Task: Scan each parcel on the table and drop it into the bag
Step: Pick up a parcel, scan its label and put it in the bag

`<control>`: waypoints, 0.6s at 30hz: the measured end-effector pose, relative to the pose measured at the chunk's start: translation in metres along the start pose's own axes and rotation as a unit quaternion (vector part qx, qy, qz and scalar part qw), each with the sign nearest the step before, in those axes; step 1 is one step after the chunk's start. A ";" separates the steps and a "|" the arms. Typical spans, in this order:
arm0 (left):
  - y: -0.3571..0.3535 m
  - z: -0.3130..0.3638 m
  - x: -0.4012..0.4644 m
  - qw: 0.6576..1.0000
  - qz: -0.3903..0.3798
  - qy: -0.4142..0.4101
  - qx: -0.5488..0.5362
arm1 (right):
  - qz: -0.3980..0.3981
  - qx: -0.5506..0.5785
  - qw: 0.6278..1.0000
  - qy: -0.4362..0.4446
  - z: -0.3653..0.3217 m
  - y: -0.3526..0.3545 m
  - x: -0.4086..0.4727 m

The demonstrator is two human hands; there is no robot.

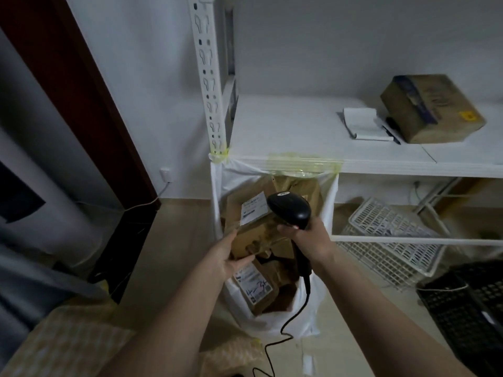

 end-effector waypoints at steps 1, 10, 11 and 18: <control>-0.003 0.005 0.012 1.000 0.010 0.004 -0.003 | 0.003 -0.007 1.000 -0.008 0.001 -0.007 0.009; -0.012 0.027 0.073 0.999 -0.017 -0.019 0.046 | -0.011 -0.040 0.999 -0.026 0.008 -0.044 0.051; -0.010 0.027 0.079 0.997 -0.001 -0.028 0.065 | -0.016 -0.036 0.999 -0.030 0.007 -0.046 0.053; 0.001 0.026 0.094 0.948 0.101 -0.109 0.281 | -0.019 -0.031 0.999 -0.040 0.009 -0.043 0.050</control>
Point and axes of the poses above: each hand's wrist, its own x-axis towards the middle knuckle, its own y-axis out of the back of the hand, z = x × y, the point moved 1 cm from there along x, towards the middle knuckle, and after that the axes turned 10 degrees about z, right-handed, at the moved point
